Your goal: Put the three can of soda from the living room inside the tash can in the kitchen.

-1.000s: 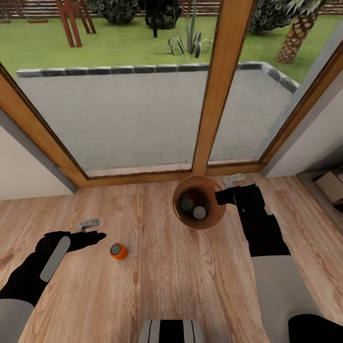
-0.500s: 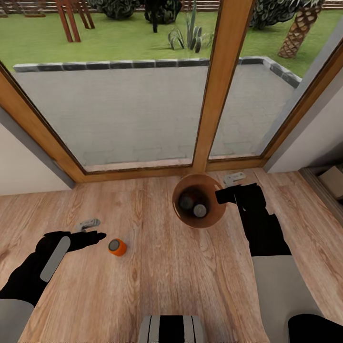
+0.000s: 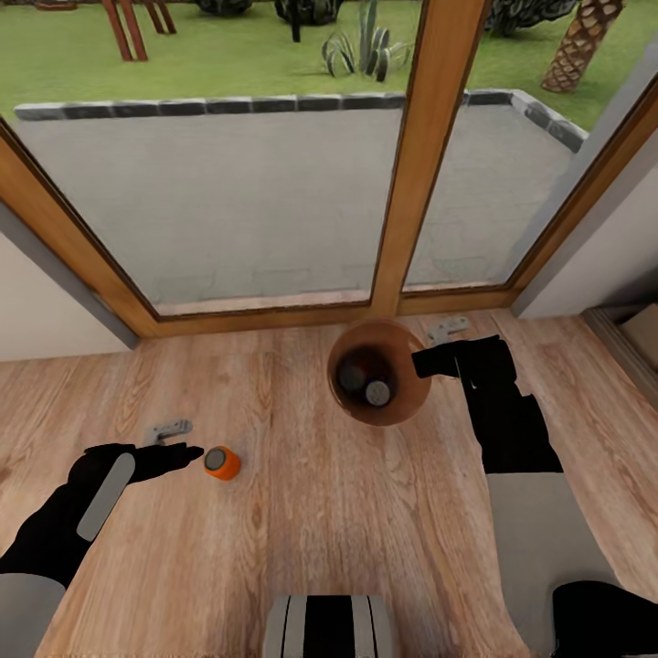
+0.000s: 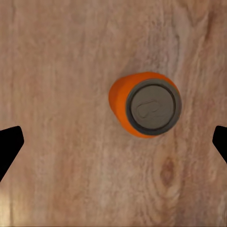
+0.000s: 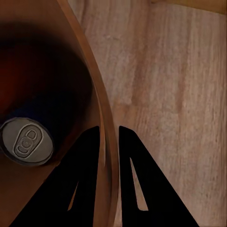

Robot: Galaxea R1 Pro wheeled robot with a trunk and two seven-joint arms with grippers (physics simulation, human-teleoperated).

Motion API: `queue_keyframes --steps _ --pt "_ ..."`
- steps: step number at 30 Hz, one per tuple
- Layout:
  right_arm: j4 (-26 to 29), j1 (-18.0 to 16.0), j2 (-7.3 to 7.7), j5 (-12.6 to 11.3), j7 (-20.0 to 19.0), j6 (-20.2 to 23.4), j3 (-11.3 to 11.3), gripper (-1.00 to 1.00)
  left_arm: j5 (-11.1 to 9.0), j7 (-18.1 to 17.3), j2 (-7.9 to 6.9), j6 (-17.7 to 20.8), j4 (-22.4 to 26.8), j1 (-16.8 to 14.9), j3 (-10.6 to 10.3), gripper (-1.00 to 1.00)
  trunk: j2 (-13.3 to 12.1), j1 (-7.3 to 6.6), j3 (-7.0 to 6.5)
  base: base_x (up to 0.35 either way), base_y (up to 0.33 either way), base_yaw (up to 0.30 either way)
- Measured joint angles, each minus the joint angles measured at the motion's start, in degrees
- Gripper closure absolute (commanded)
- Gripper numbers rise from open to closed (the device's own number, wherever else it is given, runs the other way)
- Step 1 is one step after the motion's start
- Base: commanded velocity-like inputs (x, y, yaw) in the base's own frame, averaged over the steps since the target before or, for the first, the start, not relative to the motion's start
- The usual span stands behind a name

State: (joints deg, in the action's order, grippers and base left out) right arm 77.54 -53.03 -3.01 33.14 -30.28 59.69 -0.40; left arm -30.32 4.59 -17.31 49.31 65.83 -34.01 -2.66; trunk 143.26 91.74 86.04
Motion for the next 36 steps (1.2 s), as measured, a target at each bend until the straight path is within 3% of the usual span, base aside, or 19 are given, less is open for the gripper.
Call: queue_keyframes --steps 6,11,15,18,20,24,28,32,36 --pt "-1.0 -3.8 0.28 -0.9 -0.4 0.2 0.0 1.00 0.0 0.0 0.13 0.0 0.0 0.0 -0.1 -1.00 0.1 0.16 1.86 0.000 0.000 0.000" --pt "-0.1 -5.9 0.95 0.7 -0.3 0.0 -0.1 1.00 0.0 0.1 0.86 0.0 0.0 0.0 -0.1 -1.00 0.1 0.28 3.27 0.000 0.000 0.000" --pt "0.0 -7.2 1.39 2.1 -1.1 0.2 -0.1 1.00 0.1 0.1 1.19 0.0 0.1 0.0 -0.8 -1.00 0.2 0.27 3.34 0.002 0.000 0.000" --pt "0.1 -7.5 1.72 6.8 -5.6 0.0 -0.3 1.00 0.1 0.1 1.27 0.0 0.1 0.0 -1.6 -1.00 0.2 0.28 3.35 0.106 0.000 0.000" --pt "0.2 -7.6 1.84 7.8 -7.8 0.1 -0.3 1.00 0.1 0.1 1.29 0.0 0.1 0.0 -1.9 -1.00 0.2 0.28 3.35 0.239 0.000 0.000" --pt "0.4 -7.7 1.94 7.9 -10.0 0.3 -0.3 1.00 0.1 0.1 1.38 0.0 0.1 0.0 -2.1 -1.00 0.2 0.27 3.35 0.296 0.000 0.000" --pt "0.4 -7.6 1.91 10.0 -10.2 -0.2 -0.3 1.00 0.1 0.1 1.39 0.0 0.2 0.0 -2.1 -1.00 0.2 0.28 3.35 0.106 0.000 0.000" --pt "0.4 -7.6 1.88 8.6 -10.3 0.3 -0.3 1.00 0.1 0.1 1.40 0.0 0.2 0.0 -2.1 -1.00 0.2 0.28 3.35 0.026 0.000 0.000" --pt "0.4 -7.6 1.84 9.2 -10.3 0.1 -0.2 1.00 0.1 0.1 1.43 0.0 0.7 0.0 -2.1 -1.00 0.2 0.31 3.57 0.004 0.000 0.000"
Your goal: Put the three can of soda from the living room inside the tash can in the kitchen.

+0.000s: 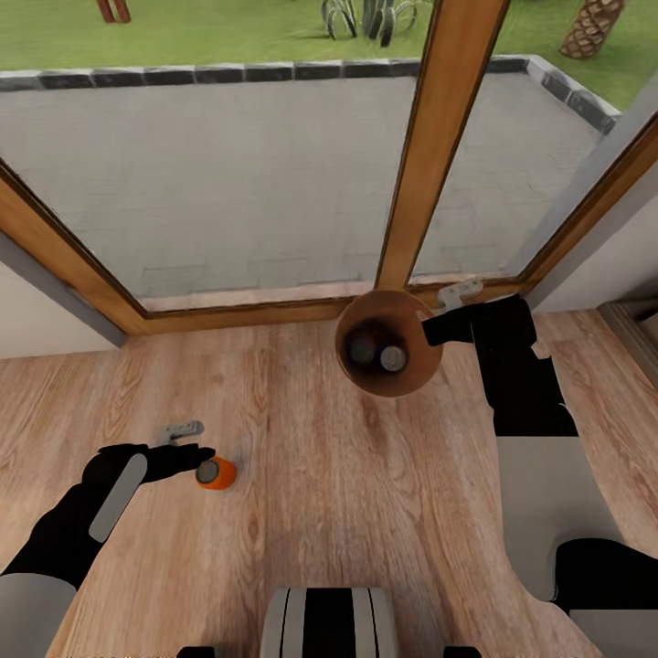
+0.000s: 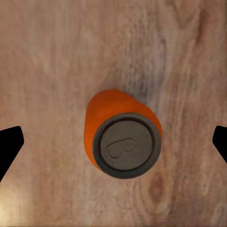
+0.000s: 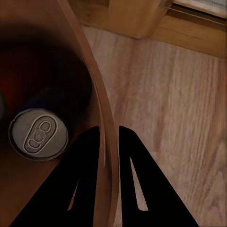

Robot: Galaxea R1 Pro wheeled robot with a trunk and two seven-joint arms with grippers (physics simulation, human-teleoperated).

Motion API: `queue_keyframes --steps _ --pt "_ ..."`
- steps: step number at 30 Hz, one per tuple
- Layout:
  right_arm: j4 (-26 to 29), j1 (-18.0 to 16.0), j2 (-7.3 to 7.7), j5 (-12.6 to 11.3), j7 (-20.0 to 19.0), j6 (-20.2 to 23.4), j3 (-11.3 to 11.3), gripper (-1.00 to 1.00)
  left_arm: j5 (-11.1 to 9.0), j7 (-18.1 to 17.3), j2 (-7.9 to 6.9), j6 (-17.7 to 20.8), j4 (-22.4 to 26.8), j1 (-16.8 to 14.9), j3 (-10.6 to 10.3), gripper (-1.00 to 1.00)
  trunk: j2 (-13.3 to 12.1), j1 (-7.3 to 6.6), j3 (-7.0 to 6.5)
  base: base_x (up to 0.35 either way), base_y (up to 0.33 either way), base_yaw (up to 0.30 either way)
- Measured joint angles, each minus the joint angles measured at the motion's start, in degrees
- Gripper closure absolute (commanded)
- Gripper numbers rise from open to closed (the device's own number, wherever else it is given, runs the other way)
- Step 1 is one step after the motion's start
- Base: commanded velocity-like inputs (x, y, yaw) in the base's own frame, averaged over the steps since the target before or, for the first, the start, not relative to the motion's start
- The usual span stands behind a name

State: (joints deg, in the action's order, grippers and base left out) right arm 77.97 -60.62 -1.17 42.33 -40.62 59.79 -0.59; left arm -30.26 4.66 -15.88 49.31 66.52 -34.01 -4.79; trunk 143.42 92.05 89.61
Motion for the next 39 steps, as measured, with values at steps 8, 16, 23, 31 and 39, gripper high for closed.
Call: queue_keyframes --steps 8,16,23,31,39 --pt "0.0 0.0 0.04 -0.2 0.0 0.1 -0.1 1.00 0.1 0.1 0.96 0.0 0.1 0.0 -0.4 -1.00 0.1 0.21 1.77 0.000 0.000 0.000" --pt "0.2 0.0 -0.03 -0.1 0.0 0.0 -0.1 1.00 0.3 0.2 1.02 0.0 0.2 0.1 -0.5 -1.00 0.2 0.28 2.44 0.000 0.000 0.000" --pt "0.2 0.0 -0.06 0.1 0.0 -0.1 0.0 1.00 0.3 0.2 1.02 0.0 0.2 0.1 -0.5 -1.00 0.2 0.28 2.44 0.000 0.000 0.000" --pt "0.2 0.0 -0.66 -0.3 -0.1 0.0 0.4 1.00 0.2 0.1 0.95 0.0 0.2 0.1 -0.5 -1.00 0.2 0.28 2.44 0.000 0.000 0.000" --pt "0.1 0.0 -0.63 0.0 -0.1 0.0 0.4 1.00 0.2 0.2 0.94 1.5 2.1 0.1 -0.5 -1.00 0.2 0.41 3.55 0.000 0.000 0.000"
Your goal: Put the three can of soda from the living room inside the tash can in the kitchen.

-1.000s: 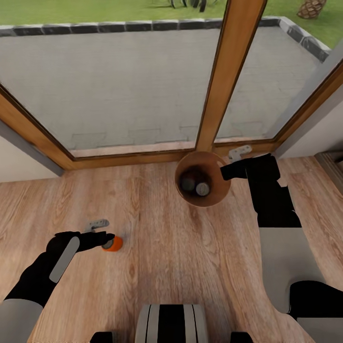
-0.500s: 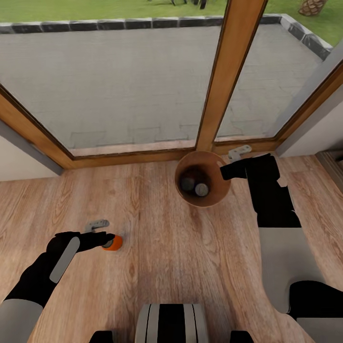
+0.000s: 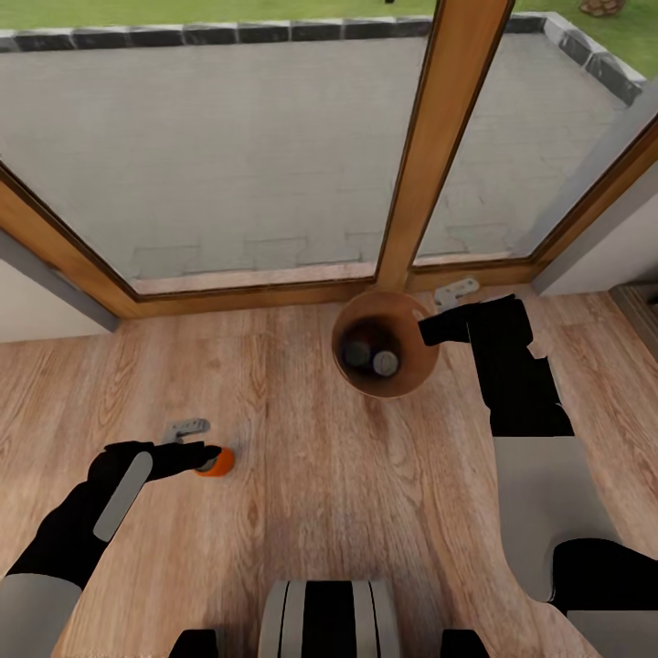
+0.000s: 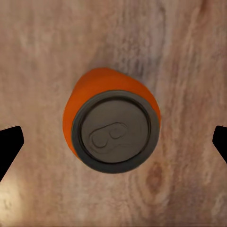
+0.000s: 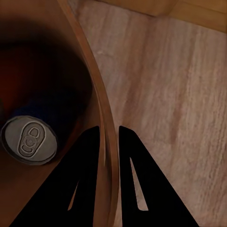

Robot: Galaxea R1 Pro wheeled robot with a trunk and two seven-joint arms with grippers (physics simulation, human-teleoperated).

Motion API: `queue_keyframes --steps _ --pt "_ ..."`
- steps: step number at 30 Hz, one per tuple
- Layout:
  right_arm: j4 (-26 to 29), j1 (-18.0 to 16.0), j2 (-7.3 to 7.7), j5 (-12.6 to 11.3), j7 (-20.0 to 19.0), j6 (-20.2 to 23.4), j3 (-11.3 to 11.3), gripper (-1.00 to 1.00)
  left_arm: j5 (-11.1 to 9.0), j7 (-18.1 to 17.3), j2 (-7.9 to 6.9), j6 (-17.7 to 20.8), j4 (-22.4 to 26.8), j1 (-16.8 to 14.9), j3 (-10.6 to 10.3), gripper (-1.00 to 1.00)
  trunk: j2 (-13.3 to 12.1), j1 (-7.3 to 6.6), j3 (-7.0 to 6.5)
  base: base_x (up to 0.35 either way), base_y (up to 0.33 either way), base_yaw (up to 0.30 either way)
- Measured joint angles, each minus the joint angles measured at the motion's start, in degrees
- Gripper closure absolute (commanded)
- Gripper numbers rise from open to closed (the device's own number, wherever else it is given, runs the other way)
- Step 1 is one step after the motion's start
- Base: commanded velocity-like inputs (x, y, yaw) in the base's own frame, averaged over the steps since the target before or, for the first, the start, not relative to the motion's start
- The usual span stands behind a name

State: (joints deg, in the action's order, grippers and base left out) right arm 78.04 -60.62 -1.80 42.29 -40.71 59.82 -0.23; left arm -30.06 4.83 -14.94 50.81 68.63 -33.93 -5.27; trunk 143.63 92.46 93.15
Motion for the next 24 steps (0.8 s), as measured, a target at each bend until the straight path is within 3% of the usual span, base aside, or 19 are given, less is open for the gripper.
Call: queue_keyframes --steps 12,24 --pt "0.1 0.2 0.00 0.2 0.0 -0.1 0.4 1.00 0.0 0.0 0.09 0.2 0.4 0.0 0.0 -1.00 0.2 0.31 2.66 0.000 0.000 0.000" --pt "0.1 0.3 0.02 0.1 0.1 -0.1 0.5 1.00 0.0 0.0 0.09 0.2 1.3 0.0 0.0 -1.00 0.2 0.30 2.66 0.000 0.000 0.000"
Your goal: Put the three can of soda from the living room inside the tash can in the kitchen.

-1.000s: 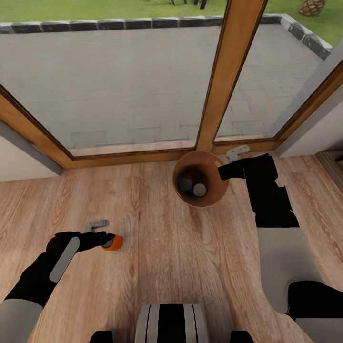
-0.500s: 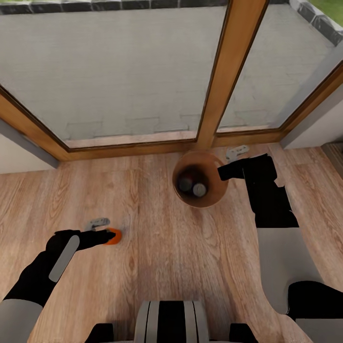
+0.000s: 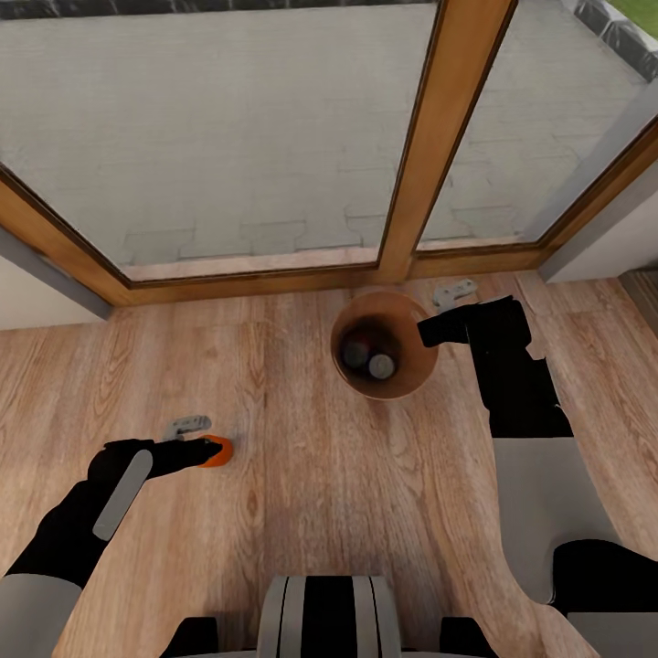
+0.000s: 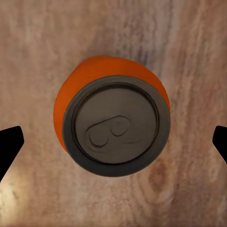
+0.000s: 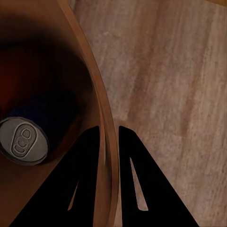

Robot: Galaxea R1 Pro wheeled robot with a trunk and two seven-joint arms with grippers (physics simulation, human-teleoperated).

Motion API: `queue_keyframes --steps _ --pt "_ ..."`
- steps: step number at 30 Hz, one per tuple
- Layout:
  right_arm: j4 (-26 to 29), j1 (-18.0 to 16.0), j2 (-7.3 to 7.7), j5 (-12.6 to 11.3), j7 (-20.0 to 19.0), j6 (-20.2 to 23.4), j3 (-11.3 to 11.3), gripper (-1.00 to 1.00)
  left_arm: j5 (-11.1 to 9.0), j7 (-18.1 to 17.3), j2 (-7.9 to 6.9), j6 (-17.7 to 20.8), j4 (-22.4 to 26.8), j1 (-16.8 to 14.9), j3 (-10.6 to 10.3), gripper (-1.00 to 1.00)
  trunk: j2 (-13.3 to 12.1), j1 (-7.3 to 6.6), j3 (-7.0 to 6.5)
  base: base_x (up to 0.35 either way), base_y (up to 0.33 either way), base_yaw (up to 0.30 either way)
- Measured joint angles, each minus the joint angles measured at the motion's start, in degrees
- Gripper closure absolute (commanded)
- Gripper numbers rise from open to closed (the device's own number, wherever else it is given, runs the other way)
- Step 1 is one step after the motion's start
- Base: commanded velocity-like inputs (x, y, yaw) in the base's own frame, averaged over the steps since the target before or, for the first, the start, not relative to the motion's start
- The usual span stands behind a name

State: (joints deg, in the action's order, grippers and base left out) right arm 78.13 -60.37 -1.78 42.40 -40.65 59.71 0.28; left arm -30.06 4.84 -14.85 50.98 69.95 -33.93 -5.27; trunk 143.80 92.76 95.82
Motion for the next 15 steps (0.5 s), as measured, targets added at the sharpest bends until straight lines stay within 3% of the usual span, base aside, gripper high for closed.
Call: queue_keyframes --steps 15 --pt "0.0 0.1 -0.02 -0.1 -0.1 0.1 0.1 1.00 0.0 0.0 -0.01 0.1 0.8 0.1 0.0 -1.00 0.0 0.06 0.44 0.000 0.000 0.000"
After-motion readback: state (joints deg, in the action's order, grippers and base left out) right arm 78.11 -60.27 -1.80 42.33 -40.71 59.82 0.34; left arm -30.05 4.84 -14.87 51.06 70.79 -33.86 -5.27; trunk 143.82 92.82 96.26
